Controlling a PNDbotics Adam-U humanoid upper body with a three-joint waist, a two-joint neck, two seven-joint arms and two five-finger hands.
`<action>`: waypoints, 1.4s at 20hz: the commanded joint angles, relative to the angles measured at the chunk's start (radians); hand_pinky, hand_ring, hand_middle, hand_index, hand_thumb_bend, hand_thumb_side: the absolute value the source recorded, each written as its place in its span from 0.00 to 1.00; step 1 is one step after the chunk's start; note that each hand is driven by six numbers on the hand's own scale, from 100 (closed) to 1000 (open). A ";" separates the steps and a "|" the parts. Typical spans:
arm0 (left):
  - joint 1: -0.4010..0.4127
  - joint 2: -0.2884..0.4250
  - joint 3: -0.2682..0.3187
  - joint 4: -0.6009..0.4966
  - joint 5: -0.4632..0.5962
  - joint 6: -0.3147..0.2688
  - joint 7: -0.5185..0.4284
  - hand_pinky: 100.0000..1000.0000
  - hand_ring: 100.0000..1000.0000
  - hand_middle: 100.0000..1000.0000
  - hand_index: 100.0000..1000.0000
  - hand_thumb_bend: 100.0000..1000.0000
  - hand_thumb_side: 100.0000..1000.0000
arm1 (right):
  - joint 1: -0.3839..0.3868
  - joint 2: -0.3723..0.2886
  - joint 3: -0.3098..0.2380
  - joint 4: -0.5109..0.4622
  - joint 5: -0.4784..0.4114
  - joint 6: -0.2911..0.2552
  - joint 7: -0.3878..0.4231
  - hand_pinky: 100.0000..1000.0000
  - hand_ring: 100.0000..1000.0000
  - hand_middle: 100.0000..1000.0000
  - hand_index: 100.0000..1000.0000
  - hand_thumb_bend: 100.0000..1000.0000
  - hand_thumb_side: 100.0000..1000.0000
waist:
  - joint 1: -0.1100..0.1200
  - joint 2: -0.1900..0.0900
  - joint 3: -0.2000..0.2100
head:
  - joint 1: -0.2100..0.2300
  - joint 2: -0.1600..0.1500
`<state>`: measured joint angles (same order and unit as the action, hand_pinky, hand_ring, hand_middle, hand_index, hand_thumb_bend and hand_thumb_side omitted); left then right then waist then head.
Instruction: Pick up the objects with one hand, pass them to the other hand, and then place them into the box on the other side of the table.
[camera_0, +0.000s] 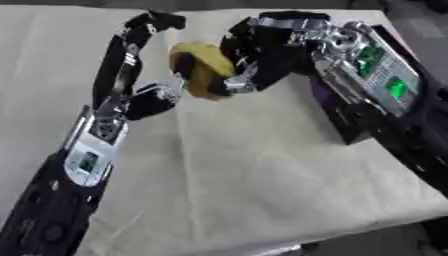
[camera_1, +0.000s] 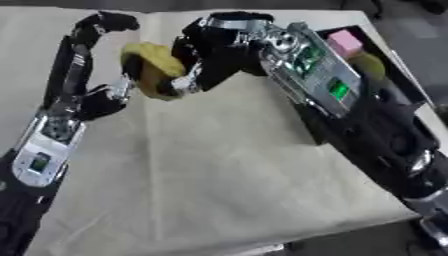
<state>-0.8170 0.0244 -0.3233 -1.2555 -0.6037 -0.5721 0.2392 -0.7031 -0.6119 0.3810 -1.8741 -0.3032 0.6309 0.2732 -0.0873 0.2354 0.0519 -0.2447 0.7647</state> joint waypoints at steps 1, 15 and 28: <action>-0.012 -0.005 0.001 -0.010 0.005 -0.005 0.006 0.74 0.75 0.62 0.79 0.34 0.57 | -0.010 -0.020 -0.019 -0.009 -0.006 0.001 -0.014 0.61 0.58 0.31 0.44 0.41 0.00 | -0.004 0.000 0.000 | -0.005 0.005; 0.001 0.007 -0.002 -0.006 0.071 -0.084 0.059 0.73 0.74 0.62 0.80 0.71 0.83 | 0.004 -0.044 -0.037 -0.007 -0.011 -0.014 -0.054 0.60 0.58 0.31 0.44 0.39 0.00 | -0.001 -0.002 -0.001 | -0.013 0.005; 0.028 0.022 0.011 0.014 0.077 -0.087 0.063 0.73 0.74 0.62 0.80 0.64 0.81 | 0.031 -0.088 -0.070 -0.020 -0.028 -0.024 -0.090 0.60 0.58 0.31 0.44 0.38 0.00 | 0.003 -0.009 -0.021 | -0.019 0.005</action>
<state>-0.7769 0.0358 -0.3207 -1.2328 -0.5291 -0.6597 0.2967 -0.6617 -0.6638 0.3322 -1.8758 -0.3234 0.6083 0.1900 -0.0870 0.2354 0.0326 -0.2583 0.7647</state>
